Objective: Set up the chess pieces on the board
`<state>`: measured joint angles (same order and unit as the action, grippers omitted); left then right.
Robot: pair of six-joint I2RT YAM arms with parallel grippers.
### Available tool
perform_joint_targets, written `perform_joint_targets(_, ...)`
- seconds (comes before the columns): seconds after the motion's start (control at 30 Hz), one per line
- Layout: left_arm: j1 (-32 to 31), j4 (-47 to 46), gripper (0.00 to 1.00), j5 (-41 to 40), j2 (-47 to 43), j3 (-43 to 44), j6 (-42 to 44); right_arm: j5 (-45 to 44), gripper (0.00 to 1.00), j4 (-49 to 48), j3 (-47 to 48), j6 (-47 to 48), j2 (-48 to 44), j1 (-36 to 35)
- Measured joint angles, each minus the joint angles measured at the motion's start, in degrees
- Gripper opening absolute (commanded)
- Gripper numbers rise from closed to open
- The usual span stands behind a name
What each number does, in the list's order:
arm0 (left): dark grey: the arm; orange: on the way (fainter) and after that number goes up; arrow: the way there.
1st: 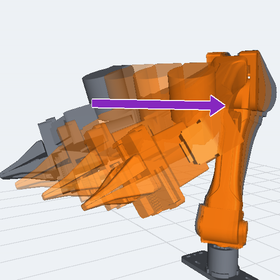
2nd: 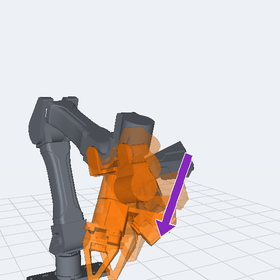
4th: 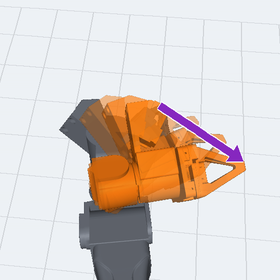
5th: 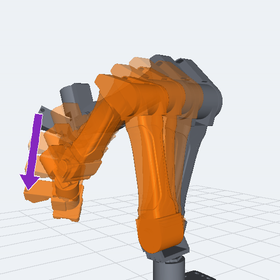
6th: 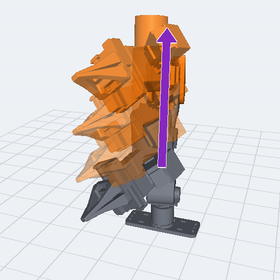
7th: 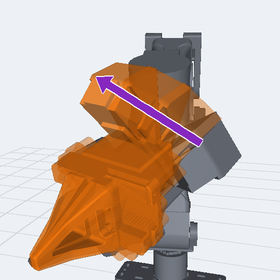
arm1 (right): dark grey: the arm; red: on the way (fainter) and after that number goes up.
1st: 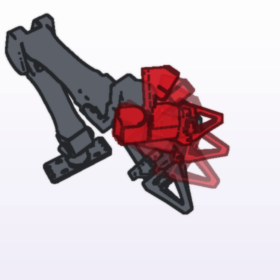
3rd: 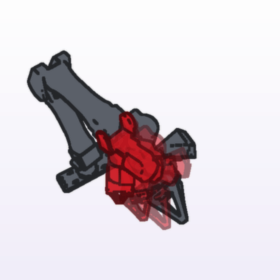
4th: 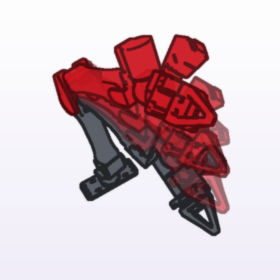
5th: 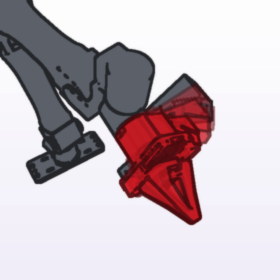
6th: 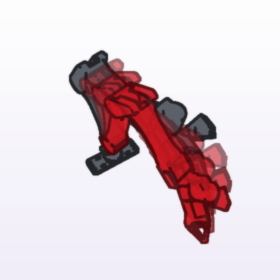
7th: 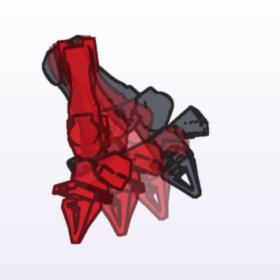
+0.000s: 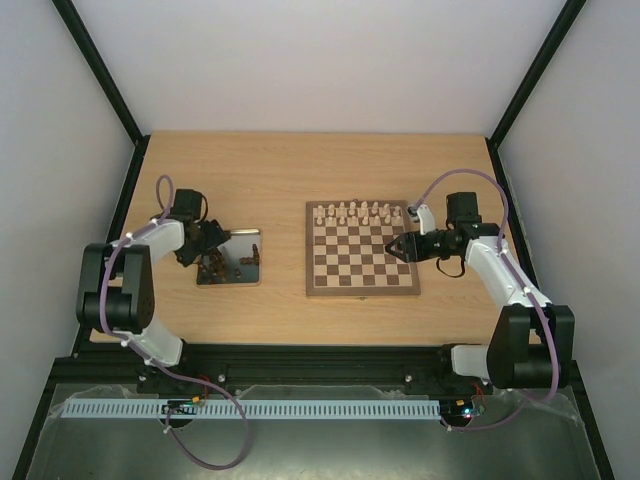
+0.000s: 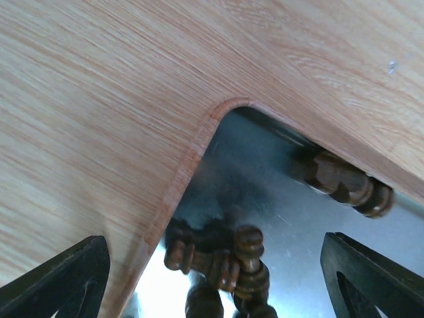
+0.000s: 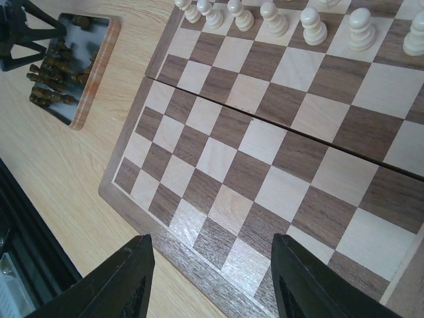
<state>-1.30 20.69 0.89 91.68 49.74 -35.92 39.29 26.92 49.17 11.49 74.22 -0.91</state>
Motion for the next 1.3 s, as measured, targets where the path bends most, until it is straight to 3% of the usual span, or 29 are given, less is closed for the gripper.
perform_joint_targets(0.4,-0.87,-3.34,0.76,4.39,3.67,1.57,4.33,0.15,0.52,-0.74,0.0,0.28,0.85,-0.68)
perform_joint_targets(0.67,-8.28,-6.51,0.73,8.57,4.87,1.68,8.07,0.11,0.52,-1.18,0.0,0.92,1.53,-0.87)
perform_joint_targets(0.9,-10.14,-7.54,0.73,9.66,5.22,1.77,10.08,0.13,0.52,-1.18,-0.02,1.16,1.55,-1.01)
perform_joint_targets(1.17,-10.71,-5.86,0.72,9.11,0.0,3.37,12.33,0.46,0.52,-1.18,-0.02,1.88,1.46,-1.03)
perform_joint_targets(1.3,-13.73,-2.08,0.67,2.23,-3.8,7.28,12.2,0.76,0.52,-1.16,0.02,2.27,1.25,-1.4)
